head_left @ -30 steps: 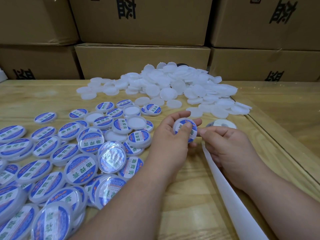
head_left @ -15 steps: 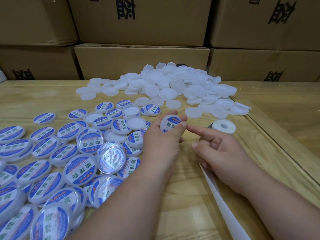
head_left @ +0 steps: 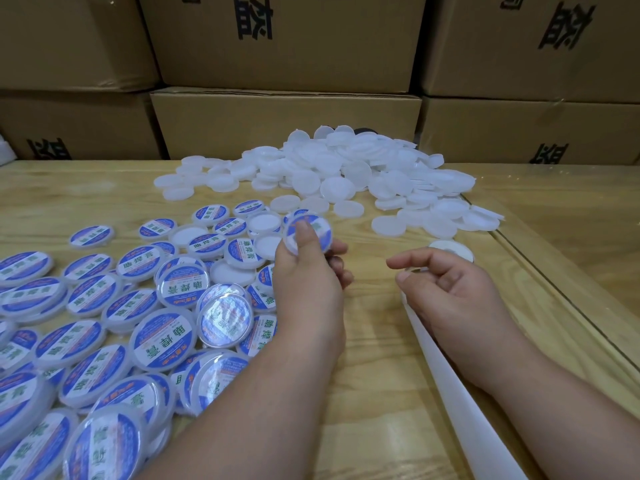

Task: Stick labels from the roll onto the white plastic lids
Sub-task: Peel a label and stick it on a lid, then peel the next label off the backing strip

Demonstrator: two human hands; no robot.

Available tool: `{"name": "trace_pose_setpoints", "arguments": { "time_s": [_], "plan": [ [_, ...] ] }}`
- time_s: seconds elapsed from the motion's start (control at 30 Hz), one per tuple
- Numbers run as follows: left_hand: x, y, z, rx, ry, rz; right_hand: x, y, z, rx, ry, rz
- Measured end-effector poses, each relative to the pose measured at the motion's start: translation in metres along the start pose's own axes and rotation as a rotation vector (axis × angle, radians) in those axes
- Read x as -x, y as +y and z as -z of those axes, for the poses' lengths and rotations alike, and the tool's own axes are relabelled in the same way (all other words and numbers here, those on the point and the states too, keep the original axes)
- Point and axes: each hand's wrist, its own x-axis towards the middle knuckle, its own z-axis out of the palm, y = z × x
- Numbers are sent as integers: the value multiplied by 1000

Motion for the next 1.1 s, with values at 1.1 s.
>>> {"name": "trace_pose_setpoints", "arguments": {
  "time_s": [1.1],
  "plan": [
    [3,-38,-21,-1725,-594,-409,-5,10,5,210,229,89]
  ]
}}
